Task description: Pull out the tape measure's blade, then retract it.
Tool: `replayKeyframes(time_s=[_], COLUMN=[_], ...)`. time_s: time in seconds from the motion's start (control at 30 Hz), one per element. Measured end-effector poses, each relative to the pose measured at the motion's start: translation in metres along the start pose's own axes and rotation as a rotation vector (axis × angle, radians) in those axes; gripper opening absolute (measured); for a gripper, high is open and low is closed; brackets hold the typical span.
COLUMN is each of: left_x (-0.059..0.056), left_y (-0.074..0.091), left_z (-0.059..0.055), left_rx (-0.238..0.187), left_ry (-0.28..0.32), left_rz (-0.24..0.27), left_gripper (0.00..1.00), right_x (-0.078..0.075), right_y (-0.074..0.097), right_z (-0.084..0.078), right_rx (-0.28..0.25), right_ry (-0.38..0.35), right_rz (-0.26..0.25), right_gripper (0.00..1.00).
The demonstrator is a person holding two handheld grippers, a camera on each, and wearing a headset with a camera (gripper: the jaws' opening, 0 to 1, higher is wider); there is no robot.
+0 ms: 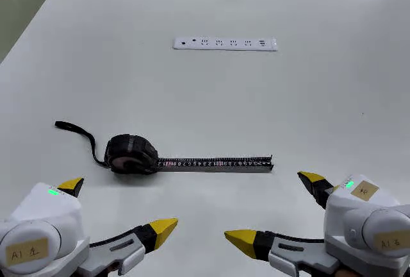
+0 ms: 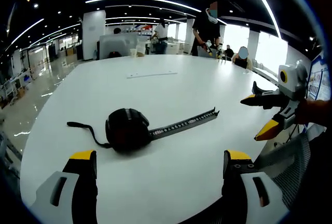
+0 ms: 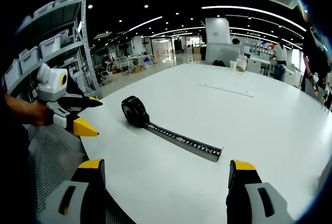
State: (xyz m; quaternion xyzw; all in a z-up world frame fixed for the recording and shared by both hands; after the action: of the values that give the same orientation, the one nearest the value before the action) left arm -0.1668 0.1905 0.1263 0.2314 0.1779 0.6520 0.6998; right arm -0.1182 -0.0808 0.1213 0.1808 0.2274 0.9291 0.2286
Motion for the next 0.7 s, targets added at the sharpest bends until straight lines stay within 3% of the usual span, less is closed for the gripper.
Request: replayKeyframes(time_s=[0.5,0.7], left_x=[0.001,0.004], left_y=[-0.011,-0.019], left_z=[0.002,0.007], left_rx=[-0.006,-0.009], left_ry=[0.019,0.024], left_rz=[0.011,0.025], left_gripper=[0.99,0.99], right_x=[-0.01,-0.016], right_y=[-0.003,-0.004], right_z=[-0.001,0.0], right_rx=[0.028,0.039], right_ry=[0.041,0.068], right_rz=[0.033,0.073], right_gripper=[0.99,0.98])
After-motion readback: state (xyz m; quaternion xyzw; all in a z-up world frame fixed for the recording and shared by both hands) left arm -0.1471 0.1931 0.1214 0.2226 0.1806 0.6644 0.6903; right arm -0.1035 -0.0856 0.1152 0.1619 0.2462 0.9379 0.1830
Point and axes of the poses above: the centre of the closed fingertips' face, and the gripper's own axes: y roughly backward along the fingers, x roughly to its left, z roughly out of its top, the point moved 9 cm from there along y, roughly backward along the fingers, and after that the axes turned 12 degrees about z, right-handed, at the moved point
